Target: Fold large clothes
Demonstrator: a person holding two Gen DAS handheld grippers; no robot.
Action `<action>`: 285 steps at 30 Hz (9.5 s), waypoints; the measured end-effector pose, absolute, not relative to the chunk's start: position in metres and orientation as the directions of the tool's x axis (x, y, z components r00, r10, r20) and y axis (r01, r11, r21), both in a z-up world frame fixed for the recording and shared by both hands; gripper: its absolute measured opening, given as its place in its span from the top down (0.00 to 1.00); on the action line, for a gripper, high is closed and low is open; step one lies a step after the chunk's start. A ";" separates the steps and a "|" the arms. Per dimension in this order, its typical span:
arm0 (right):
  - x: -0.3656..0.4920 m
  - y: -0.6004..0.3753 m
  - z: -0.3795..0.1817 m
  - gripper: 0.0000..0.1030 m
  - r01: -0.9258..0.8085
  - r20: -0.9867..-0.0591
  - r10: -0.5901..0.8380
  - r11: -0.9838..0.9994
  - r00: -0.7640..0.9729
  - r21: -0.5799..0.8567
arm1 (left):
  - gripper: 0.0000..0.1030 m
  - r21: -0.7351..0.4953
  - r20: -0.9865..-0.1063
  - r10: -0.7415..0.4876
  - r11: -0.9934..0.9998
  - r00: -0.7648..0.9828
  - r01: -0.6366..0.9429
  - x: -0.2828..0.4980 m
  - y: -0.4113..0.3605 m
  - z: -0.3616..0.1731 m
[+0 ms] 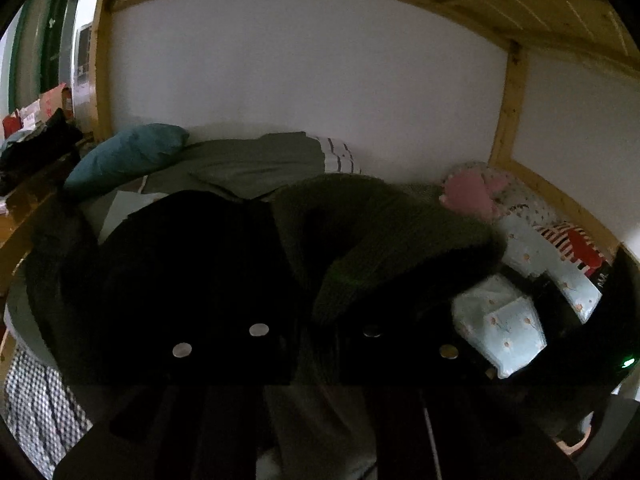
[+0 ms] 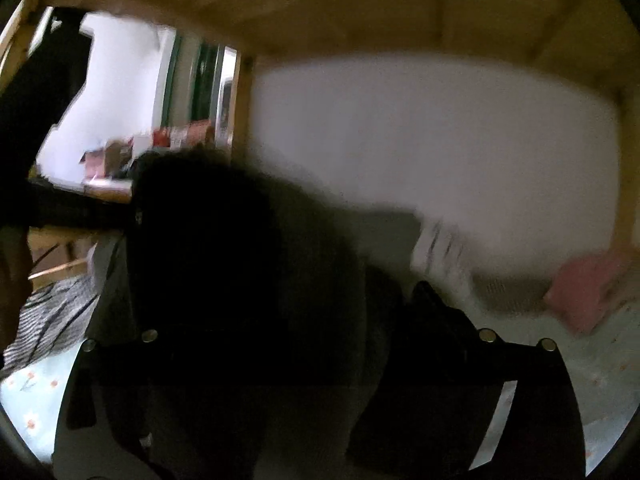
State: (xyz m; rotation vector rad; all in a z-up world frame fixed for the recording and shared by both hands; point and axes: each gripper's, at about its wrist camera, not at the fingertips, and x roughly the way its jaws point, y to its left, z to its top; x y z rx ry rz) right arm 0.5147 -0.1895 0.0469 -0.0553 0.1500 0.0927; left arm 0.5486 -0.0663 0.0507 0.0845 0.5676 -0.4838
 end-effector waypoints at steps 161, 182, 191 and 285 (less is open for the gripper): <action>0.119 -0.284 -0.200 0.03 -0.016 -0.784 0.027 1.000 0.620 0.022 | 0.06 -0.289 -0.625 -0.465 0.884 0.627 0.368 0.138 0.139 -0.271; 0.105 -0.340 -0.228 0.03 0.041 -0.770 0.095 0.987 0.631 0.155 | 0.06 -0.627 -0.676 -0.670 0.742 0.308 0.239 0.185 0.142 -0.324; 0.106 -0.389 -0.237 0.03 0.192 -0.777 0.146 0.926 0.613 0.325 | 0.69 -0.620 -0.716 -0.638 0.768 0.284 0.161 0.192 0.147 -0.337; 0.132 -0.370 -0.257 0.84 -0.012 -0.703 0.562 0.785 0.436 0.619 | 0.84 -0.719 -0.662 -0.736 0.677 0.139 0.160 0.177 0.108 -0.334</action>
